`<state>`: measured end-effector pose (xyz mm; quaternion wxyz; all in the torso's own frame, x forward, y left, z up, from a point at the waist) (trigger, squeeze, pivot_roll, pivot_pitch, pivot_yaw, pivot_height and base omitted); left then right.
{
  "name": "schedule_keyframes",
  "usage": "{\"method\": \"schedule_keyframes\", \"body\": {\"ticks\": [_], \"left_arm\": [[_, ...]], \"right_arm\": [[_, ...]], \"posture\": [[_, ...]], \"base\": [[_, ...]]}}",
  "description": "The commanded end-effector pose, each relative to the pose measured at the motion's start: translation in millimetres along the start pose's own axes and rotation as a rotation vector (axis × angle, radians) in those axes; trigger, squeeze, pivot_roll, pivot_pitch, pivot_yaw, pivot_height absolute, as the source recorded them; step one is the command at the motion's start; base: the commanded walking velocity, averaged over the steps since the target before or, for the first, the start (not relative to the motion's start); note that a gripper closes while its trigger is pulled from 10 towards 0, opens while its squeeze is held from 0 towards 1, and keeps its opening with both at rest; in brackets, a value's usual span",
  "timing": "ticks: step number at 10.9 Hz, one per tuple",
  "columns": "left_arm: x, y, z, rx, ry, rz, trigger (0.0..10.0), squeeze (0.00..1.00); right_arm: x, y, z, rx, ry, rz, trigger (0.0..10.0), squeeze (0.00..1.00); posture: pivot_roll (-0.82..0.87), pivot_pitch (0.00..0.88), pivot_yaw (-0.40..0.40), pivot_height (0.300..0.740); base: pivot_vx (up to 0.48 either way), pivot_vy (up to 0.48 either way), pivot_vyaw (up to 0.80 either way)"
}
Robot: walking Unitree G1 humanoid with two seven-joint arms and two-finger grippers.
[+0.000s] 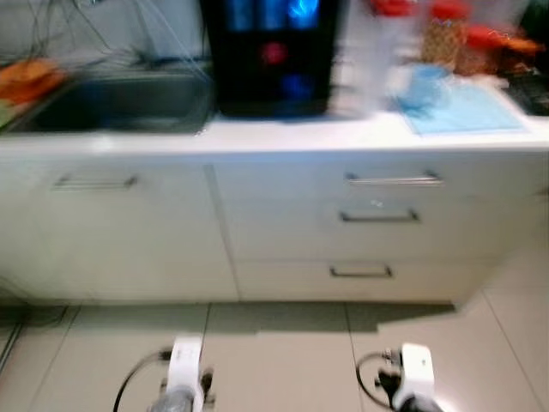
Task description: Kitchen organization
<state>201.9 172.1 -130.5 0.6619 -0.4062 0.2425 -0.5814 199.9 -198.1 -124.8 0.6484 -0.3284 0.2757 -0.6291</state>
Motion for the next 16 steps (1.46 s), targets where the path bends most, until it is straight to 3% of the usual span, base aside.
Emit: {"method": "schedule_keyframes", "body": {"ticks": [1, 16], "left_arm": [[-9.2, 0.4, 12.7, 0.033, -0.001, 0.023, 10.0, 0.0], [-12.9, -0.1, 12.9, 0.035, -0.012, 0.035, 10.0, 0.0]], "right_arm": [[-11.8, 0.8, -1.0, -0.002, 0.008, 0.028, 10.0, 0.0], [-15.4, 0.8, -1.4, -0.001, 0.014, 0.033, 10.0, 0.0]], "posture": [[0.01, 0.0, 0.086, 0.74], [0.02, 0.0, 0.089, 0.74]], "base": [[0.0, 0.48, 0.0], [0.0, 0.48, 0.0]]}}
Point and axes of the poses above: a point about 5 cm out from each wrist's last joint towards the gripper, its own y axis pointing out of the wrist towards the gripper, its own z axis along the axis of the wrist's last joint, x = y × z, the point moved 5 cm from there along y, pointing out of the wrist towards the gripper, and after that the axes turned 13 degrees about -y, right-handed, at the moved point
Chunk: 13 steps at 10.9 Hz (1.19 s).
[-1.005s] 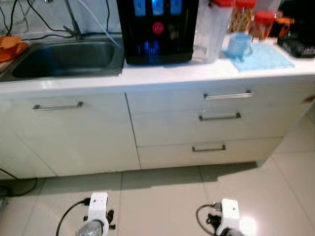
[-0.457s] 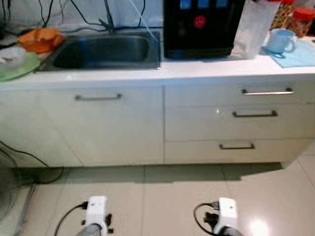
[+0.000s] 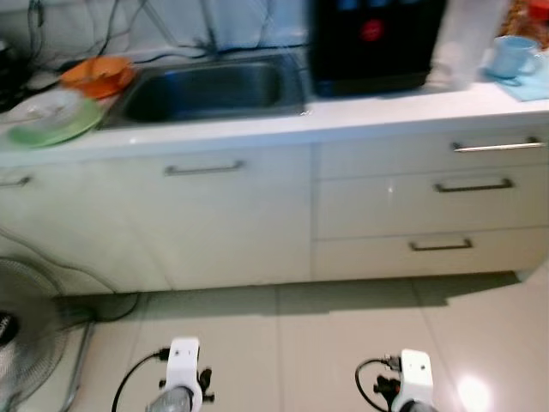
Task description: Kitchen organization
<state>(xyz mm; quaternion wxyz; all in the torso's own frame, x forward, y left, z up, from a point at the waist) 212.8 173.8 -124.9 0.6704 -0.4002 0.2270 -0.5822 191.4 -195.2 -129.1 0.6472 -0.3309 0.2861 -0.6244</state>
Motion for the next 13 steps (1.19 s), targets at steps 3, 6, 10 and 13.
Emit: {"method": "schedule_keyframes", "body": {"ticks": [3, 6, 10, 13], "left_arm": [[-15.3, -1.8, 1.2, 0.003, 0.005, 0.04, 10.0, 0.0], [-14.6, -1.8, 2.8, 0.016, 0.015, 0.042, 10.0, 0.0], [-13.5, -1.7, 3.0, 0.022, 0.017, 0.043, 10.0, 0.0], [-14.7, -1.9, 4.4, 0.031, 0.023, 0.05, 10.0, 0.0]], "right_arm": [[-12.7, 3.0, 7.4, 0.018, 0.005, 0.026, 10.0, 0.0], [-13.2, 3.0, 7.7, 0.02, 0.007, 0.027, 10.0, 0.0], [-12.9, 3.0, 7.6, 0.019, 0.008, 0.026, 10.0, 0.0], [-13.5, 2.6, 6.1, 0.017, 0.007, 0.028, 10.0, 0.0]], "posture": [[0.03, 0.0, 0.09, 0.74], [0.03, 0.0, 0.091, 0.74], [0.03, 0.0, 0.091, 0.74], [0.03, 0.0, 0.092, 0.74]], "base": [[0.0, 0.48, 0.0], [0.0, 0.14, 0.0], [0.0, 0.0, 0.0], [0.104, 0.0, 0.0]]}}
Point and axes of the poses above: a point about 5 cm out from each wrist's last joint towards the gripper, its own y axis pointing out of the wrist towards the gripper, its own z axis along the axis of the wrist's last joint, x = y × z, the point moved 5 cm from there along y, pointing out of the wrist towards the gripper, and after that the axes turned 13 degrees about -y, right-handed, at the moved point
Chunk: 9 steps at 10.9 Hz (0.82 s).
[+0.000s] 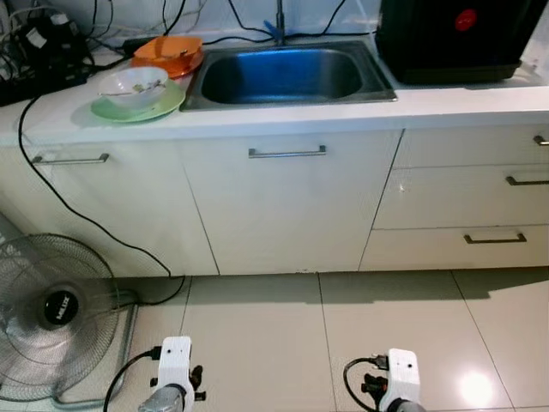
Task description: Kitchen organization
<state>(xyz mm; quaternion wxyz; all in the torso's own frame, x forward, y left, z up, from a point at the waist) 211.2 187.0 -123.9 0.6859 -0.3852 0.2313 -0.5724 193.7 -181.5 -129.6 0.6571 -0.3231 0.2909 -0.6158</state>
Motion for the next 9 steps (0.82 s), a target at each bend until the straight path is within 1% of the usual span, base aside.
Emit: {"method": "schedule_keyframes", "body": {"ticks": [1, 9], "left_arm": [[-2.4, -0.1, 1.8, 0.01, 0.016, 0.012, 10.0, 0.0], [-5.8, -0.1, 3.1, 0.013, 0.02, 0.029, 10.0, 0.0]], "right_arm": [[-0.1, 0.7, 3.4, 0.011, 0.002, -0.003, 10.0, 0.0], [-0.8, 1.3, 5.0, 0.012, -0.006, 0.003, 10.0, 0.0]], "posture": [[0.03, 0.0, 0.092, 0.74], [0.03, 0.0, 0.09, 0.74]], "base": [[0.311, 0.0, 0.0], [0.358, 0.0, 0.0]]}}
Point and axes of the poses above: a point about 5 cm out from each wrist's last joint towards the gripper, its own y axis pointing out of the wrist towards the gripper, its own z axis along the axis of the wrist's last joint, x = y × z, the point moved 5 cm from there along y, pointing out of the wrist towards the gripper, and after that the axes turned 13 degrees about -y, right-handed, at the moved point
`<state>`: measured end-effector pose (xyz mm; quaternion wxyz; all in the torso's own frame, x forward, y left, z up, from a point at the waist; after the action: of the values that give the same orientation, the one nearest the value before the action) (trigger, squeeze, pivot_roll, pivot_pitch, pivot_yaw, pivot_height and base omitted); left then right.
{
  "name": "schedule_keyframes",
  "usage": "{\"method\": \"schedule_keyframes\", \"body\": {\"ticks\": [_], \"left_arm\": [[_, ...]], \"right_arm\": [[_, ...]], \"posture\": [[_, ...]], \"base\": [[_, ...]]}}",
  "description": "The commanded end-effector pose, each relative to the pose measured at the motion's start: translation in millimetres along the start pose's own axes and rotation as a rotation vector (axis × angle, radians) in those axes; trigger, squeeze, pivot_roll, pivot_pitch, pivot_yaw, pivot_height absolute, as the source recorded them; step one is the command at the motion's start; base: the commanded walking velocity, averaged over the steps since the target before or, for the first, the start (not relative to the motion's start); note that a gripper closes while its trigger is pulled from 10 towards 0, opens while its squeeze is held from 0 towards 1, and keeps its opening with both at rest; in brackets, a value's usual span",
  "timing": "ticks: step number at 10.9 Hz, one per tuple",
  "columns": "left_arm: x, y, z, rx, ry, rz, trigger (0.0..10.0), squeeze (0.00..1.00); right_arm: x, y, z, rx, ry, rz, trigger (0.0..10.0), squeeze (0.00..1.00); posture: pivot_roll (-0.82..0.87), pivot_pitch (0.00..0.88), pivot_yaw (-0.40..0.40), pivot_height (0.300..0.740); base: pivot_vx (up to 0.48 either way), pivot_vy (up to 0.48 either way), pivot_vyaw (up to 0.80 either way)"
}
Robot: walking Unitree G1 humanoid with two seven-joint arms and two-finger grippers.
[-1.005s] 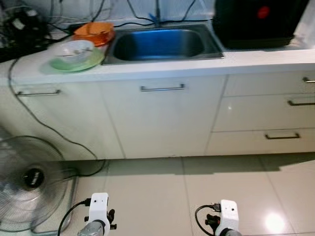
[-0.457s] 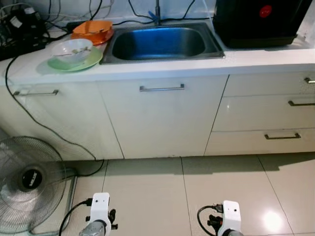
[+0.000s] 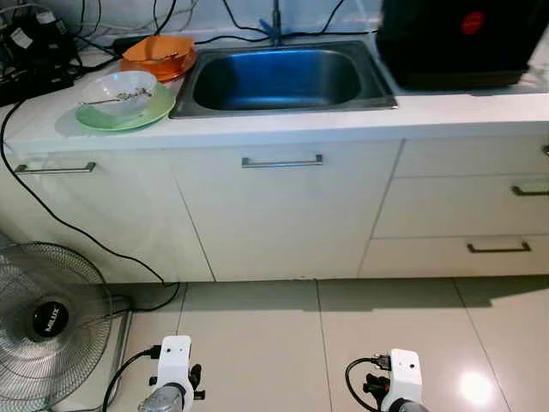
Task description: Kitchen organization
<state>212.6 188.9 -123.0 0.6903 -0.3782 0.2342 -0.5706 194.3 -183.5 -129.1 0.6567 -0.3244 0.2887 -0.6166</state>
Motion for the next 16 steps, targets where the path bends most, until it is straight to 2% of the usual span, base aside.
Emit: {"method": "schedule_keyframes", "body": {"ticks": [1, 16], "left_arm": [[-4.1, -0.2, 1.2, 0.004, 0.012, 0.016, 10.0, 0.0], [-3.2, 0.4, 2.8, 0.001, 0.022, 0.011, 10.0, 0.0]], "right_arm": [[-2.5, 1.3, 4.4, 0.01, -0.004, 0.007, 10.0, 0.0], [-3.8, 1.9, 5.8, 0.012, 0.0, 0.007, 10.0, 0.0]], "posture": [[0.03, 0.0, 0.091, 0.74], [0.02, 0.0, 0.093, 0.74]], "base": [[0.394, 0.0, 0.0], [0.394, 0.0, 0.0]]}}
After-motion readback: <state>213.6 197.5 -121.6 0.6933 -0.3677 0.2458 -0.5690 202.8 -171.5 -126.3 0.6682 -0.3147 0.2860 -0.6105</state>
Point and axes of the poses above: a point about 5 cm out from each wrist's last joint towards the gripper, its own y axis pointing out of the wrist towards the gripper, its own z axis along the axis of the wrist's last joint, x = y × z, the point moved 5 cm from there along y, pointing out of the wrist towards the gripper, and after that the axes turned 13 degrees about -y, right-handed, at the moved point
